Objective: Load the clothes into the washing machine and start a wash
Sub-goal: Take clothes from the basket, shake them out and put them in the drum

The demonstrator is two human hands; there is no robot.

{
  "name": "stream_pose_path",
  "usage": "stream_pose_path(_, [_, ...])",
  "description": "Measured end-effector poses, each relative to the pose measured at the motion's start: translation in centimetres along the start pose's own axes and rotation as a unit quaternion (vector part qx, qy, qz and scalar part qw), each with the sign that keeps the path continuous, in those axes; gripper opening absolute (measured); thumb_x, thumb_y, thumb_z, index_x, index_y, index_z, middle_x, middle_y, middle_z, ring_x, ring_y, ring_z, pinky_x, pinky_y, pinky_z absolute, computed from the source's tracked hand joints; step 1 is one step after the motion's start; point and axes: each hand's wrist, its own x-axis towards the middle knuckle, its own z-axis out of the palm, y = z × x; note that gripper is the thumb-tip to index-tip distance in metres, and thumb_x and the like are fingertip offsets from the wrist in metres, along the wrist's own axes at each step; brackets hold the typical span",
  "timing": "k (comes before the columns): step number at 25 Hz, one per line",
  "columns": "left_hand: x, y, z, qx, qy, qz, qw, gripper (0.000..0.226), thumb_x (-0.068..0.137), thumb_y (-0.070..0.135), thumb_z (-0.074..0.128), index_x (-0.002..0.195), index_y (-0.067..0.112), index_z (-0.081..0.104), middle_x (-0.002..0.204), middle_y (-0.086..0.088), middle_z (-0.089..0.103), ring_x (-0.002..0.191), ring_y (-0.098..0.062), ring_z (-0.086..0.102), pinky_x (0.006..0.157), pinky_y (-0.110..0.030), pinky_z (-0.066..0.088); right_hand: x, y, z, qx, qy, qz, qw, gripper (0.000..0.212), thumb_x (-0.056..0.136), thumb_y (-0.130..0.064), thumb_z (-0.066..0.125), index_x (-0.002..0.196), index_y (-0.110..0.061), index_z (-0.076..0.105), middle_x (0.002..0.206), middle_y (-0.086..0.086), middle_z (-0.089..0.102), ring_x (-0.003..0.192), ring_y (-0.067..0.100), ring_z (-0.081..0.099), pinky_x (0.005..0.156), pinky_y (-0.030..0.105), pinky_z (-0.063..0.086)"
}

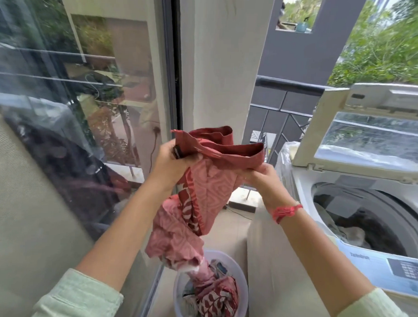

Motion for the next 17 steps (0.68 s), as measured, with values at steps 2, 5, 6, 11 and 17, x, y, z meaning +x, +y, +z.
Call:
stream_pose_path(2, [0.4,2.1,2.0,-0.011,-0.028,0.062,0.998,0.024,0.076,-0.003,0.067,0.080,0.019,0.071,0.075,0.008,0.073,0.075,-0.010,0.068,0.073,-0.025,0.053,-0.1,-1.2,-1.8,0.050,-0.077,-0.048,0.995,0.051,0.073,0.021,0.054,0.120,0.001,0.056,0.115,0.021,0.063,0.101,0.027,0.062,0.091,0.043,0.049])
stream_pose_path(5, [0.5,5.3,7.8,0.012,-0.100,0.039,0.994,0.030,0.075,0.027,0.059,0.048,0.032,0.071,0.055,0.016,0.066,0.063,-0.001,0.063,0.081,-0.034,0.049,0.2,-3.1,-5.0,0.095,-0.123,-0.084,0.984,0.075,0.071,0.029,0.051,0.135,-0.009,0.042,0.124,0.016,0.059,0.111,0.026,0.061,0.088,0.040,0.054])
stream_pose_path(6, [0.8,6.1,9.8,0.009,-0.099,0.030,0.995,0.042,0.082,0.020,0.055,0.043,0.032,0.069,0.053,0.016,0.065,0.060,0.002,0.062,0.082,-0.034,0.047,0.0,-3.7,-6.3,0.083,-0.102,-0.095,0.987,0.062,0.072,0.020,0.058,0.128,-0.006,0.050,0.115,0.012,0.064,0.104,0.021,0.064,0.083,0.034,0.055])
stream_pose_path(11, [4.7,3.9,17.0,0.191,-0.076,0.148,0.967,0.040,0.071,0.033,0.072,0.109,0.031,0.057,0.117,0.002,0.054,0.095,-0.014,0.062,0.087,-0.032,0.053,-0.4,-4.2,-13.6,0.080,0.053,-0.094,0.991,0.015,0.076,-0.003,0.074,0.088,-0.010,0.068,0.077,-0.001,0.072,0.074,0.013,0.067,0.068,0.026,0.056])
stream_pose_path(17, [0.6,-9.5,25.5,0.221,-0.209,-0.063,0.951,0.112,0.044,0.077,0.073,0.139,0.037,0.027,0.144,0.004,0.036,0.132,-0.015,0.037,0.108,-0.039,0.035,1.0,-4.7,-25.1,0.185,0.149,-0.068,0.969,0.029,0.085,-0.012,0.064,0.108,0.005,0.062,0.100,0.019,0.067,0.090,0.029,0.066,0.084,0.041,0.056])
